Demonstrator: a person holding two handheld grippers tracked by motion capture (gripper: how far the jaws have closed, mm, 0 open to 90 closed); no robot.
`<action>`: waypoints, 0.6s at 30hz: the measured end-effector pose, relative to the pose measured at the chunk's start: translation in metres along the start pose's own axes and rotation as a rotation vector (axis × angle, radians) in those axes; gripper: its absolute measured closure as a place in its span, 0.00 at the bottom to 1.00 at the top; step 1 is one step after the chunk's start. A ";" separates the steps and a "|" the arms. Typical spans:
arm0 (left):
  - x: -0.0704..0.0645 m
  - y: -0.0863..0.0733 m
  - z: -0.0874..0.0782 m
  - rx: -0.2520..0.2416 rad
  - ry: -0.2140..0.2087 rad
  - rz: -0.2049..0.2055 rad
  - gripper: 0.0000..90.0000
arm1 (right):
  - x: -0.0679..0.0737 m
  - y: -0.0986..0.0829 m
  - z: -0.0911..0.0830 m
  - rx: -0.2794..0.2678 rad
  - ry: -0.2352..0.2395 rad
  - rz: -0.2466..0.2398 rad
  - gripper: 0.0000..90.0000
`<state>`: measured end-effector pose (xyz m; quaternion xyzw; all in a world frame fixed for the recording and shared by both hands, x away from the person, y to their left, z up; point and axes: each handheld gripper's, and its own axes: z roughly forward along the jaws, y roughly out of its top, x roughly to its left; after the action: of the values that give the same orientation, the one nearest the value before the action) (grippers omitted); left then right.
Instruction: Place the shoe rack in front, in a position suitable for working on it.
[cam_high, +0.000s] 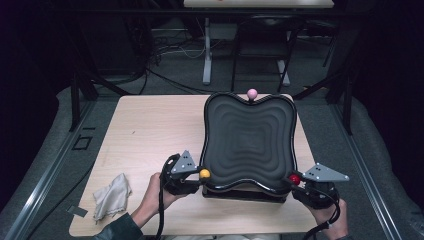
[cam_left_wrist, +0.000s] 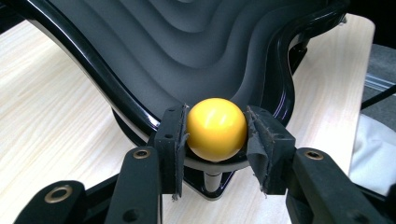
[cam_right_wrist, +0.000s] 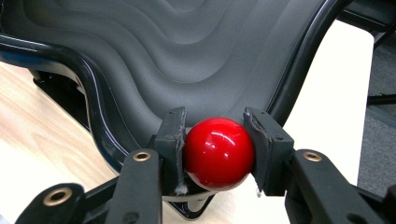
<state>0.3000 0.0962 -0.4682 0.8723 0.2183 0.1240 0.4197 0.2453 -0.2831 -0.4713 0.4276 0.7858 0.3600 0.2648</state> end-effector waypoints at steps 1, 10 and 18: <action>0.000 0.000 0.000 0.000 0.000 0.000 0.67 | 0.000 0.001 0.001 -0.002 0.001 -0.002 0.67; 0.016 -0.009 -0.008 -0.010 0.029 -0.033 0.67 | 0.005 0.014 0.019 -0.007 0.019 -0.024 0.67; 0.029 -0.015 -0.016 -0.003 0.053 -0.053 0.67 | 0.010 0.026 0.035 -0.010 0.032 -0.045 0.67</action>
<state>0.3149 0.1288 -0.4690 0.8620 0.2523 0.1360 0.4181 0.2779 -0.2526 -0.4723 0.4026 0.7976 0.3647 0.2622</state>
